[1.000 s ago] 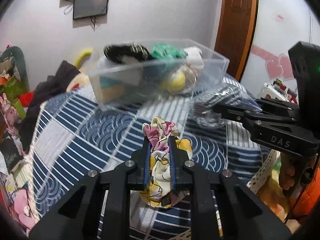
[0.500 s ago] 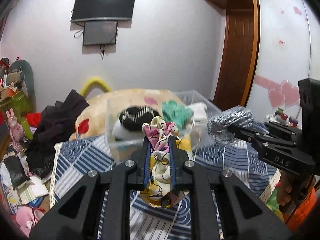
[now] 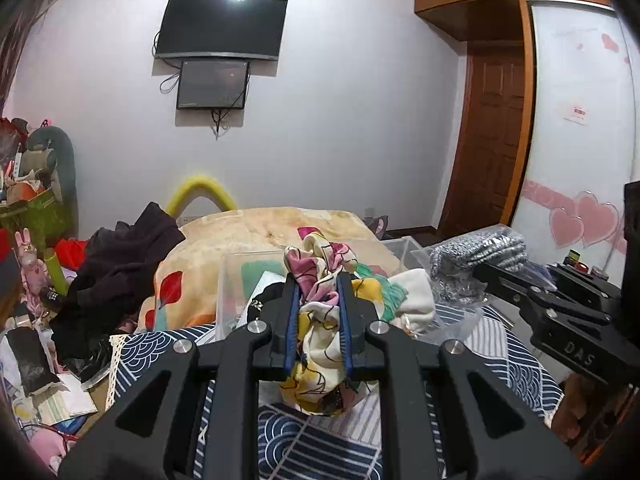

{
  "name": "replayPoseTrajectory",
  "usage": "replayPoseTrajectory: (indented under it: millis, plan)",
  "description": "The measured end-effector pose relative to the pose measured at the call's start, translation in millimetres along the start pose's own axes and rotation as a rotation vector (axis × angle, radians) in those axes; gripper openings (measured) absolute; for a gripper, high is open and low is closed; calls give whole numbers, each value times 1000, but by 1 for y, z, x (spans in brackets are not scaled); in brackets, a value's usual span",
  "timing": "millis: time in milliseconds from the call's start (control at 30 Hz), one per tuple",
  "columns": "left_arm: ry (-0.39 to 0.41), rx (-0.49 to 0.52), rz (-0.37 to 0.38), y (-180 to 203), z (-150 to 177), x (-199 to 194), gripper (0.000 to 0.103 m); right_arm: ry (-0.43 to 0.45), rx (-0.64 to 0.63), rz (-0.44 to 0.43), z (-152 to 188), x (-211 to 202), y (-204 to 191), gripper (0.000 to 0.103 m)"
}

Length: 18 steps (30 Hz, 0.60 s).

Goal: Organize soft objects
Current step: 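Drop the floral cloth into the box with the left gripper while the right drops the bagged item in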

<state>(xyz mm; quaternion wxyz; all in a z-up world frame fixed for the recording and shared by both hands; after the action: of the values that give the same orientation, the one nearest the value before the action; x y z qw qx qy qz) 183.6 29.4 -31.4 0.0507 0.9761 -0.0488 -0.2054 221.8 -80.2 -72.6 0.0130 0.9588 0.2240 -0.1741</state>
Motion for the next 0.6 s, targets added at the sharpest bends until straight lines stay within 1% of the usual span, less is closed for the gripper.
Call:
replayPoseTrajectory:
  millis: [167,267,367,433,500,567,600]
  plan:
    - [-50,11,-31,-4,6,33,16,-34,-10,14,4,20,0,31]
    - [-90,12,-46,-7,13,53,16,-75,-15,15,11,35,-1,31]
    - [-125,14,-95,-14,23,69,16,-119,-25,25,19,51,1,31]
    - [-151,0,-92,-18,31,78,16,-149,-32,36,26,62,3,31]
    - [-162,3,-97,-20,35,83,16,-176,-32,44,35,70,7,32]
    - [-157,30,-108,-16,36,84,17,-196,-28,48,41,74,9,32]
    - [-157,44,-112,-14,37,84,20,-195,-26,48,42,74,10,32]
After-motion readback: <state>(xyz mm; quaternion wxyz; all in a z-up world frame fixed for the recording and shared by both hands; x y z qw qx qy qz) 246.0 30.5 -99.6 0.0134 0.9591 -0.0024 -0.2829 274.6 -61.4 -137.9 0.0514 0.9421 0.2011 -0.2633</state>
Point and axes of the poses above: each gripper's, at about its wrist camera, not at the fingertips, and x roughly the way its jaws point, y to its right, z to its underside, the point moved 7 cm from there along x, roughly the way its jaws point, and after that the axes turned 1 degree about -y, right-handed, at the moved point
